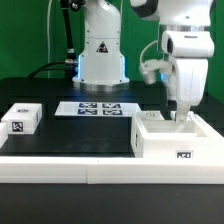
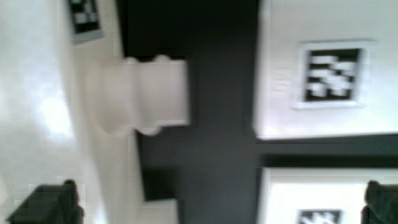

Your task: Assemble cabinet

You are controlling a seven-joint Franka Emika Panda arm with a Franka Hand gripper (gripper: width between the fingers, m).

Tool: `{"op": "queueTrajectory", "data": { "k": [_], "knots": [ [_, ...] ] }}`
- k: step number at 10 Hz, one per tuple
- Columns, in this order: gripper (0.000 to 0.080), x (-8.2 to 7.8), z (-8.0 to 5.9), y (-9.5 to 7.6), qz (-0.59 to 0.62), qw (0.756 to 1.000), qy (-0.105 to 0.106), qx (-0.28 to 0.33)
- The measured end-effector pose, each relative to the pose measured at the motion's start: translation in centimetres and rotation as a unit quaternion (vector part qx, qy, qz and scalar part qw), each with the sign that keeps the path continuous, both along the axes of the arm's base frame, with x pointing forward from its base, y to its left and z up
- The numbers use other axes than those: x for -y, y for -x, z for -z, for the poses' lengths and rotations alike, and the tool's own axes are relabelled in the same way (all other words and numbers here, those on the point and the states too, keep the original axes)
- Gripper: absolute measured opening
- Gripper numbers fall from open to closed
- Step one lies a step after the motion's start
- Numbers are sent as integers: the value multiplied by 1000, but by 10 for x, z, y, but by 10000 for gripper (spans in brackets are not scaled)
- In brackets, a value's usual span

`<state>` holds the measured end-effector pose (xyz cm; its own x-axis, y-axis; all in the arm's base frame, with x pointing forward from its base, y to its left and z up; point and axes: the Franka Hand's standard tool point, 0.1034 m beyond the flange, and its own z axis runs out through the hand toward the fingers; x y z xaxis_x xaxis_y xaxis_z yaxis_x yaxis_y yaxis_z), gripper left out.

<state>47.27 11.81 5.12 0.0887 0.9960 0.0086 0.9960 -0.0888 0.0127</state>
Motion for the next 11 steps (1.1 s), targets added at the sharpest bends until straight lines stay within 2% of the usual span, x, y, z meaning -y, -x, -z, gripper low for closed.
{"op": "queueTrajectory", "data": {
  "k": [2,7,8,11],
  "knots": [
    [797,-7,-15,11,18,1000,-7,22],
    [797,-4,-10,13,20,1000,-7,17],
    [797,-7,-4,23,22,1000,-8,12],
    [797,-29,8,54,30,999,-20,8]
  ]
}}
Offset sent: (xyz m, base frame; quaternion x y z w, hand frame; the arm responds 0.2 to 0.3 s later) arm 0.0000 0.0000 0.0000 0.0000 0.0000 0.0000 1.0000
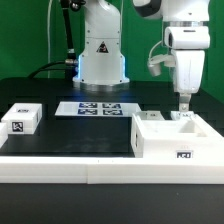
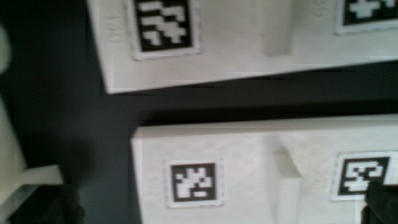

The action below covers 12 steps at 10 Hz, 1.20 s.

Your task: Assemble cabinet

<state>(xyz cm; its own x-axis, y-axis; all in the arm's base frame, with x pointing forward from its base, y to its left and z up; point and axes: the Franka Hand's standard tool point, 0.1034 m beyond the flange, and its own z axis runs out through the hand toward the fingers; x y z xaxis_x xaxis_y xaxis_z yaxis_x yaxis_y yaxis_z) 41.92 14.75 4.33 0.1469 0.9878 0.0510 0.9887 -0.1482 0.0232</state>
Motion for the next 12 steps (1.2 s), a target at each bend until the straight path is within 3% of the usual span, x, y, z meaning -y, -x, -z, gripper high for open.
{"op": "queueTrajectory", "data": {
  "k": [3,6,8,9,10,12],
  "knots": [
    [797,-18,20,11,-1,1000,-16,-1],
    [797,-21,26,12,-1,1000,-18,-3],
    [535,-20,27,13,0,1000,-18,-5],
    [535,-19,28,14,0,1000,-18,-6],
    [321,-18,31,15,1,1000,-18,-9],
    [67,-18,33,17,2,1000,-17,-11]
  ]
}}
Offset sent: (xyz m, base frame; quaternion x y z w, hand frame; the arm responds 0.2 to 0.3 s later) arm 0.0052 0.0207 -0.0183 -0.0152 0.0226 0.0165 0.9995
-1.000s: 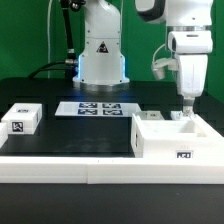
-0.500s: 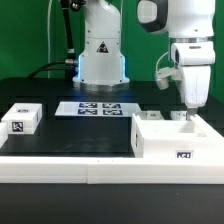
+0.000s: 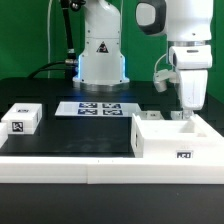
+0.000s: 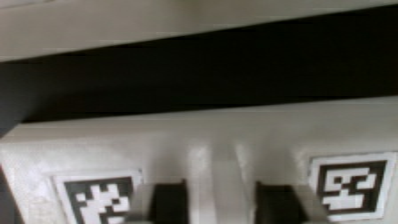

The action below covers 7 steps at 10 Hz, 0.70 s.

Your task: Assemble cabinet

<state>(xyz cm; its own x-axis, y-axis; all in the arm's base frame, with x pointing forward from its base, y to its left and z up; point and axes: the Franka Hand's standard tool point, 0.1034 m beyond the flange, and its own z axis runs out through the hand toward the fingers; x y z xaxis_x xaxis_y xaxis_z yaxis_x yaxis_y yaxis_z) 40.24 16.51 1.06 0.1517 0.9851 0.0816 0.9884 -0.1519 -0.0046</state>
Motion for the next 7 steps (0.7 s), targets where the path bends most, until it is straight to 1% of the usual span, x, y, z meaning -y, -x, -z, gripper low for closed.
{"op": "queueTrajectory", "data": {
  "k": [6,7],
  "knots": [
    [68,1,-1,0,-1,1000,2,-1],
    [68,7,-12,-4,-2,1000,9,0]
  ]
}}
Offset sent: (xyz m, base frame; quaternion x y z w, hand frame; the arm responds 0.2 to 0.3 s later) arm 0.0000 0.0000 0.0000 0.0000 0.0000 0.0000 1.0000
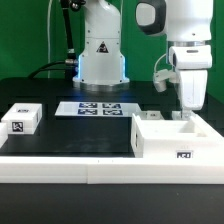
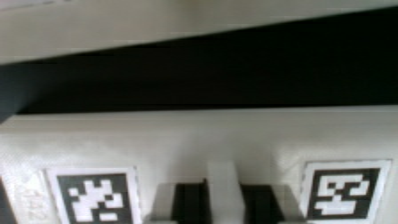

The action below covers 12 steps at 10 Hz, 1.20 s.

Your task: Assemble cabinet

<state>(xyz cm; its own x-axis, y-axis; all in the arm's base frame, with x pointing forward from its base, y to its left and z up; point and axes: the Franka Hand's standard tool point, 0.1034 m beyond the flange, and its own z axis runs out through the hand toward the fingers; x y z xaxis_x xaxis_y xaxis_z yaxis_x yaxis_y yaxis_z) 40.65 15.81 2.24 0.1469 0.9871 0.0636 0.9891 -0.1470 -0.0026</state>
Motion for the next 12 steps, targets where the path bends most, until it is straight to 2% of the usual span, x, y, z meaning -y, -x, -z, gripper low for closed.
{"op": "queueTrajectory", "data": {
  "k": [3,4,5,8,12],
  "knots": [
    [69,21,-30,-14,-16,1000,17,8],
    [69,31,-34,-18,-25,999,20,10],
    [69,38,-36,-23,-22,999,20,13],
    [70,38,-34,-22,-21,1000,19,11],
    [70,38,-31,-42,-22,1000,18,10]
  ]
}}
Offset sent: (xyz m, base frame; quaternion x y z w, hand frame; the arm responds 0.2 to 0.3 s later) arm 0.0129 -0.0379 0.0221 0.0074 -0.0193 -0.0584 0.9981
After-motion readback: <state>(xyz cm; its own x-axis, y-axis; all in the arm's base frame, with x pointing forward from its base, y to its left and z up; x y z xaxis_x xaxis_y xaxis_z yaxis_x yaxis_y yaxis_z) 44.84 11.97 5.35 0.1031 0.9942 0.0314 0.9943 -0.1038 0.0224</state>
